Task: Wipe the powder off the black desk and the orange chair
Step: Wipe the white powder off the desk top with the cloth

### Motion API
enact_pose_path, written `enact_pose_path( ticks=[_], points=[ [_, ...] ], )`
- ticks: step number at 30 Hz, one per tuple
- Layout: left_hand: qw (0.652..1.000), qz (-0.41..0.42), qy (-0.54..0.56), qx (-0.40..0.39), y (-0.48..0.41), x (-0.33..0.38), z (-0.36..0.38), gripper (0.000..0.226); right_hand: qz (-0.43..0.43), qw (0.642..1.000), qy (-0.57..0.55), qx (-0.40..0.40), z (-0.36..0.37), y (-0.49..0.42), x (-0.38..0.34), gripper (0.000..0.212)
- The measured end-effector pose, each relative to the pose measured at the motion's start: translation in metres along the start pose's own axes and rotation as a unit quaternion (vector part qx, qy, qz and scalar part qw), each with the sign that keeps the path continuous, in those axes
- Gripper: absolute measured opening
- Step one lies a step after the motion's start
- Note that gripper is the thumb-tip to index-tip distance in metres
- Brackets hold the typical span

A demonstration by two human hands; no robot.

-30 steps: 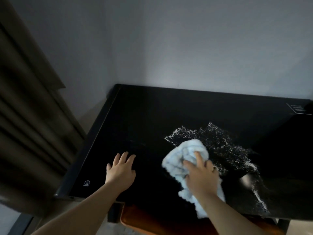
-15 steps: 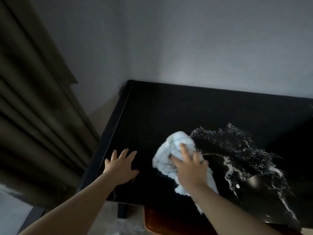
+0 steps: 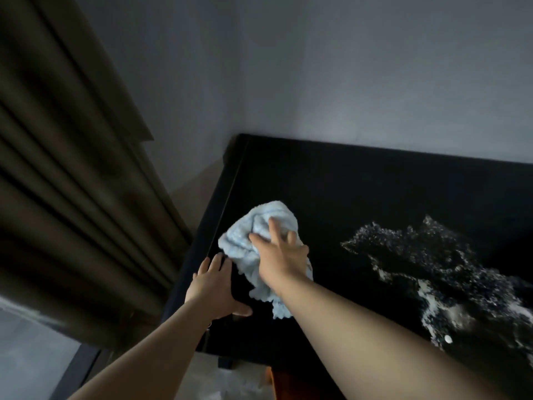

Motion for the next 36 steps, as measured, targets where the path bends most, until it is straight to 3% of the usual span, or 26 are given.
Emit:
enact_pose_path(
  ticks=[3,9,13,16,18,22,24,27,30,33,36],
  points=[
    [1.000,0.002,0.009,0.005,-0.001,-0.003,0.001,0.124,-0.011,0.998,0.044,-0.045,0.022,-0.008,0.000,0.073],
    [1.000,0.001,0.012,0.001,0.000,-0.003,0.002,0.126,0.046,0.999,0.027,-0.007,0.026,0.003,0.054,0.051],
    [1.000,0.010,0.007,-0.005,0.000,-0.001,0.000,0.125,0.123,0.992,0.025,-0.012,0.023,0.023,0.104,0.047],
    [1.000,0.010,0.010,0.003,0.000,-0.002,-0.001,0.126,0.162,0.985,-0.044,0.051,0.007,0.028,0.109,0.048],
    [1.000,0.013,0.014,0.009,0.001,-0.002,-0.001,0.126,0.120,0.983,-0.092,0.102,-0.005,0.024,0.077,0.048],
    [0.999,0.028,0.026,0.024,0.006,-0.003,-0.001,0.119,-0.009,0.999,-0.038,0.016,0.022,0.017,0.008,0.054],
    [0.999,0.028,0.021,0.020,0.007,-0.003,-0.001,0.118,0.005,1.000,-0.010,0.026,0.030,0.018,0.024,0.050],
    [1.000,0.026,0.004,-0.004,0.005,-0.003,0.001,0.119,0.096,0.995,-0.011,0.035,0.027,0.020,0.079,0.045],
    [0.999,0.024,-0.013,-0.023,0.003,0.000,0.002,0.119,0.144,0.980,-0.053,0.123,0.002,0.018,0.099,0.046],
    [0.999,0.019,-0.032,-0.030,0.001,0.001,0.002,0.120,0.058,0.975,-0.087,0.196,-0.026,0.001,0.045,0.049],
    [0.998,0.021,-0.053,-0.036,-0.001,-0.001,0.002,0.119,-0.015,0.992,-0.055,0.109,-0.023,-0.036,-0.014,0.060]
  ],
)
Point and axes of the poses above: each hand's wrist, its own y-axis away from the middle knuckle, its own z-axis out of the palm, x = y × z, the point moved 8 cm from there along -y, towards the middle knuckle, and after that the axes turned 10 degrees about y, right-handed, at the moved point
